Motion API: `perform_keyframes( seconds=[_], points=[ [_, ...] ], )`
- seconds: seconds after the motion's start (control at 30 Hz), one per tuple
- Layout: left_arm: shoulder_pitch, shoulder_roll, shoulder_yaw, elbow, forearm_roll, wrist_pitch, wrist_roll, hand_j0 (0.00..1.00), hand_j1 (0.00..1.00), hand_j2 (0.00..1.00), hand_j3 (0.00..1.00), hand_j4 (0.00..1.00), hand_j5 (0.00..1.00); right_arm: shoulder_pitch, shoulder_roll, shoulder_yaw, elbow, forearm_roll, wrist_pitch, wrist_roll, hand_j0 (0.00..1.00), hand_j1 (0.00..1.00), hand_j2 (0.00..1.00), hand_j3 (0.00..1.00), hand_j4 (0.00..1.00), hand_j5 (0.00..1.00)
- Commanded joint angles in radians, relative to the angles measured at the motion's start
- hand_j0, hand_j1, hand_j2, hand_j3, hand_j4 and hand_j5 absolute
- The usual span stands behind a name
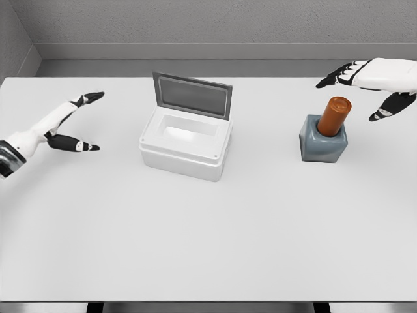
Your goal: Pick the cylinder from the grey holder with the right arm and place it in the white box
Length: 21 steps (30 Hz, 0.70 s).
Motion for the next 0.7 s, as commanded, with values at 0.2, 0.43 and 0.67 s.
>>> perform_keyframes(
  seconds=[0.2,0.43,0.67],
  points=[
    [-0.014,-0.056,0.05,0.012,0.051,0.001,-0.056,1.0,1.0,1.0,1.0,1.0,1.0,0.002,0.019,-0.003,0.029,-0.012,0.003,-0.011,1.0,1.0,1.0,1.0,1.0,1.0],
    [-0.098,-0.105,0.086,0.127,0.031,0.001,-0.091,1.0,1.0,1.0,1.0,1.0,1.0,-0.003,0.047,0.065,0.067,-0.012,0.003,-0.039,1.0,1.0,1.0,1.0,1.0,1.0],
    [-0.242,-0.212,0.084,0.346,-0.058,0.001,-0.2,1.0,1.0,1.0,1.0,1.0,1.0,-0.014,0.113,0.061,0.193,-0.003,0.003,-0.028,1.0,1.0,1.0,1.0,1.0,1.0]
  ],
)
